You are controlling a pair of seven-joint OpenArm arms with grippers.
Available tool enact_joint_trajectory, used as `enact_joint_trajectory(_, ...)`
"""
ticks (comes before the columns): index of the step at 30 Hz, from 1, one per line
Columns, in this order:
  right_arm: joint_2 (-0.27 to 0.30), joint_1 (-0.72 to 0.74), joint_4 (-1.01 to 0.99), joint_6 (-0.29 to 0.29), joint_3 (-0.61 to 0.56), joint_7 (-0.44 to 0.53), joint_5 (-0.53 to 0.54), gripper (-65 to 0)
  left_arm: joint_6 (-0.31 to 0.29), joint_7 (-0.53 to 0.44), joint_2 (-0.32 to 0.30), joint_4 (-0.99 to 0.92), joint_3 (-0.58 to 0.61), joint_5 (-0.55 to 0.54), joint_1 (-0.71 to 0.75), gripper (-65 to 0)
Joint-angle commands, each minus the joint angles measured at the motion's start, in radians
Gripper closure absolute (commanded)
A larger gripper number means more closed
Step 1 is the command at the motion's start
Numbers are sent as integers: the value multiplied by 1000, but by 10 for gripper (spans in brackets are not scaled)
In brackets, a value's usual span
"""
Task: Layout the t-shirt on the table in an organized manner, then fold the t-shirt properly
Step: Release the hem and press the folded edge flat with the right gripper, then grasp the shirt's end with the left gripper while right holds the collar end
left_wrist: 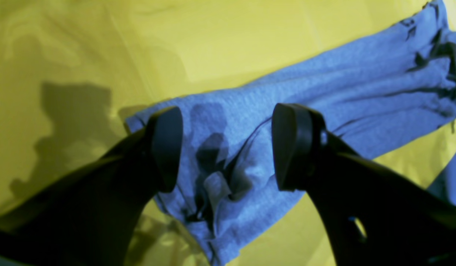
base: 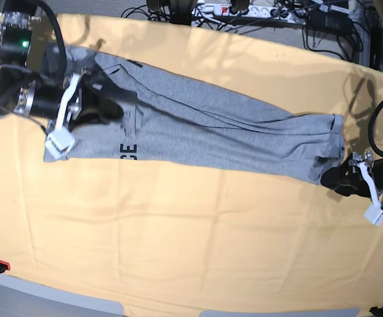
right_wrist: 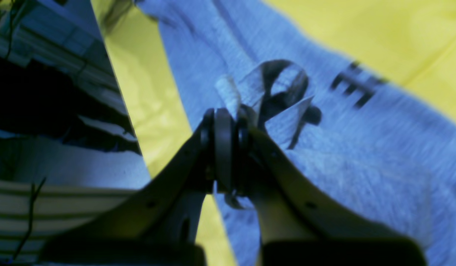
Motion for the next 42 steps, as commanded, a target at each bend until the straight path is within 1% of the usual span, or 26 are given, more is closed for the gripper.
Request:
enact_joint_trajectory(1, 17, -8, 28, 5, 6, 19, -5, 0, -4, -19, -27, 13, -10, -26, -31, -390)
enact_joint_trajectory(5, 29, -57, 42, 5, 6, 19, -102, 0, -4, -19, -31, 13, -10, -26, -50, -390)
enact_joint_trajectory(7, 34, -79, 41, 5, 6, 19, -133, 0, -4, -19, -32, 13, -10, -26, -61, -390)
enact_joint_trajectory(13, 35, -122, 41, 5, 6, 19, -143, 0, -4, -19, -33, 13, -10, -26, -96, -390)
enact_joint_trajectory(16, 36, -123, 41, 5, 6, 19, -191, 0, -4, -18, -34, 13, -10, -26, -116, -390)
enact_joint_trajectory(18, 37, -123, 41, 5, 6, 19, -192, 0, -4, -18, -39, 13, -10, -26, -129, -390)
enact_joint_trajectory(19, 37, -123, 41, 5, 6, 19, -185, -26, -4, -18, -44, 13, -10, -26, -131, -390)
enact_joint_trajectory(22, 47, -122, 45, 5, 6, 19, -145, -195, -4, -19, -64, 13, -10, -26, -134, -390)
enact_joint_trajectory(23, 56, -123, 56, 5, 6, 19, -136, -225, -4, -19, -72, 13, -11, -26, -134, -390)
enact_joint_trajectory(25, 76, -123, 101, 5, 11, 19, -137, -241, -4, -19, -87, 13, -11, -26, -134, -390)
enact_joint_trajectory(27, 91, -124, 162, 5, 43, 19, -136, -240, -4, -19, -104, 13, -11, -26, -134, -390)
enact_joint_trajectory(29, 91, -132, 209, 5, 105, 19, -126, -240, -4, -19, -124, 13, -13, -25, -134, -390)
enact_joint_trajectory(32, 90, -145, 231, 5, 189, 19, -60, -240, -4, -19, -148, 6, -26, -26, -134, -390)
enact_joint_trajectory(34, 79, -145, 230, 5, 222, 19, -48, -240, -4, -19, -152, 5, -56, -26, -132, -390)
enact_joint_trajectory(36, 53, -145, 223, 5, 233, 19, -90, -239, -4, -19, -152, 4, -95, -26, -128, -390)
enact_joint_trajectory(37, 36, -145, 216, 5, 232, 68, -124, -221, 5, -18, -152, 4, -115, -26, -128, -390)
enact_joint_trajectory(38, 21, -144, 205, 5, 227, 105, -159, -167, 15, -16, -152, 4, -137, -25, -128, -390)
enact_joint_trajectory(40, -3, -139, 170, 5, 206, 133, -210, -18, 18, -8, -151, 4, -185, -4, -126, -390)
enact_joint_trajectory(41, -12, -139, 148, 5, 189, 134, -223, 0, 26, -8, -151, 3, -212, 6, -120, -390)
enact_joint_trajectory(42, -20, -139, 124, 5, 172, 143, -237, 0, 38, -9, -152, 3, -239, 18, -110, -390)
